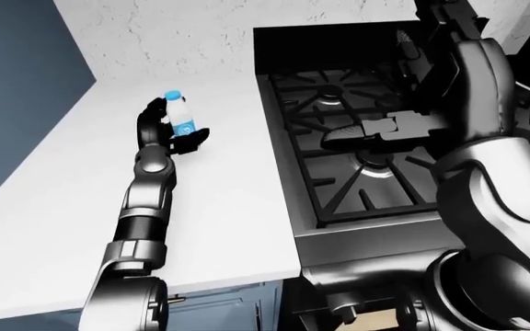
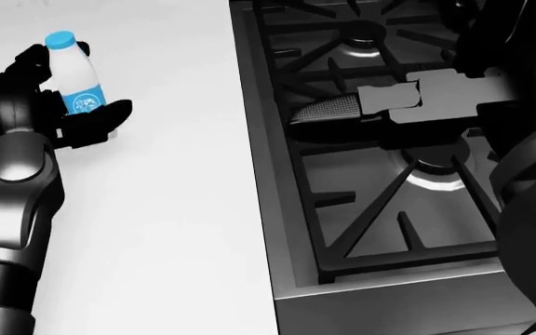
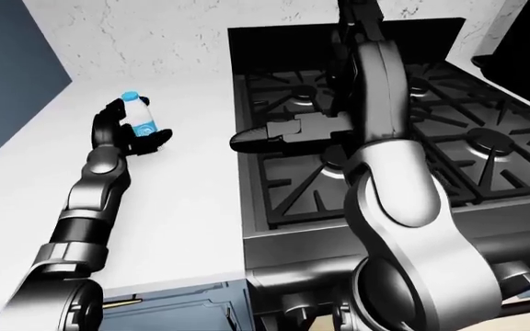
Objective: Move the drinks to the dining counter.
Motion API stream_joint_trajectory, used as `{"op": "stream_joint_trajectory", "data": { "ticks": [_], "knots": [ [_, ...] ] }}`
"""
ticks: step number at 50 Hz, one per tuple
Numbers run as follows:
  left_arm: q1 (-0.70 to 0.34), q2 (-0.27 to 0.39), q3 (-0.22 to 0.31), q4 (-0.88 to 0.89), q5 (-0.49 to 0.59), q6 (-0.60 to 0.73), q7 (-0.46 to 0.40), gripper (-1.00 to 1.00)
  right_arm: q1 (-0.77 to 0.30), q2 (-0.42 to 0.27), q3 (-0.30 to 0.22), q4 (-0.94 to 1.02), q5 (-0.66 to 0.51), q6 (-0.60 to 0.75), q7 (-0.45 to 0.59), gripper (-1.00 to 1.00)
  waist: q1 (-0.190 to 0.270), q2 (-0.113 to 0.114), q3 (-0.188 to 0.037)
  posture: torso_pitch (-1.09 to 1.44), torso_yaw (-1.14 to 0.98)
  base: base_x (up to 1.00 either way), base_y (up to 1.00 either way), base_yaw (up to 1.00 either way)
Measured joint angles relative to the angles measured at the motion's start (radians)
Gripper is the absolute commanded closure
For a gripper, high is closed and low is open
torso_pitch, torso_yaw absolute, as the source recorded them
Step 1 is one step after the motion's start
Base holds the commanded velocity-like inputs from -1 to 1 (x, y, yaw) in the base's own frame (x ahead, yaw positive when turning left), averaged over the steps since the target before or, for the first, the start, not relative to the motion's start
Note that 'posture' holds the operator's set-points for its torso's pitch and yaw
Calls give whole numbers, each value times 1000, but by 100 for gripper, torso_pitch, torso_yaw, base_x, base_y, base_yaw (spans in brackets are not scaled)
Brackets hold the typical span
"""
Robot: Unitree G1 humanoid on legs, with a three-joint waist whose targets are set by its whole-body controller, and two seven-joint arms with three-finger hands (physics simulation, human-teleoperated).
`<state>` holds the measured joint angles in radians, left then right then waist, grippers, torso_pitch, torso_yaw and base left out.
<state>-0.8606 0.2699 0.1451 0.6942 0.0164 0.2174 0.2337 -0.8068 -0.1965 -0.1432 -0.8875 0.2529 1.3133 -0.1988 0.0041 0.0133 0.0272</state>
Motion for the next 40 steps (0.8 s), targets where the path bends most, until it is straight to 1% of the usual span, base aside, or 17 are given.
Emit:
{"op": "stream_joint_trajectory", "data": {
  "ticks": [2, 5, 6, 7, 8, 9, 15, 22, 27, 33, 37, 38, 40],
  "knots": [
    [0, 1, -1, 0, -3, -4, 2, 40, -6, 0, -2, -2, -1, 6, 0, -100, 0, 0, 1, 0, 0, 0, 0, 0],
    [-1, -1, -1, -6, -8, -11, 4, 62, -18, 0, -3, -3, -2, 15, -1, -100, 0, -2, 1, 0, 0, 0, 0, 0],
    [0, -1, -3, -11, -8, -5, 5, 73, -21, -2, -3, -2, -1, 15, 0, -100, 0, -2, 2, 0, 0, 0, 0, 0],
    [2, -1, -3, -23, -8, 3, 6, 79, -23, -3, -4, 0, -1, 15, 2, -100, 0, -3, 2, 0, 0, 0, 0, 0],
    [5, -1, -4, -37, -7, 15, 6, 95, -24, -4, -5, 0, 0, 14, 3, -100, 0, -3, 2, 0, 0, 0, 0, 0],
    [10, -1, -6, -52, -6, 28, 4, 100, -25, -5, -6, 1, 0, 15, 4, -100, -1, -2, 2, 0, 0, 0, 0, 0],
    [51, -6, -12, -198, -2, 111, -17, 100, -33, -8, -16, -10, 2, 33, 5, -100, -1, 2, 4, 0, 0, 0, 0, 0],
    [98, -21, -19, -389, 5, 213, -47, 100, -29, -11, -16, -7, 5, 30, 6, -100, 0, 10, 2, 0, 0, 0, 0, 0],
    [143, -32, -25, -583, 9, 321, -82, 100, -28, -12, -17, -8, 5, 30, 4, -100, -2, 15, 2, 0, 0, 0, 0, 0],
    [202, -51, -41, -835, 24, 481, -147, 100, -34, -8, -21, -15, 8, 38, -1, -100, -4, 18, 3, 0, 0, 0, 0, 0],
    [228, -69, -44, -944, 35, 570, -183, 100, -33, -8, -16, -21, 11, 44, -5, -100, -3, 15, 6, 0, 0, -2, 0, 0],
    [233, -73, -44, -958, 38, 585, -188, 100, -32, -10, -13, -18, 11, 46, -4, -100, -2, 12, 3, 0, 0, -32, 0, 0],
    [232, -72, -40, -965, 41, 602, -197, 100, -34, -11, -8, -14, 9, 46, -3, -100, -5, 9, -11, 0, 0, -50, 0, 0]
  ]
}}
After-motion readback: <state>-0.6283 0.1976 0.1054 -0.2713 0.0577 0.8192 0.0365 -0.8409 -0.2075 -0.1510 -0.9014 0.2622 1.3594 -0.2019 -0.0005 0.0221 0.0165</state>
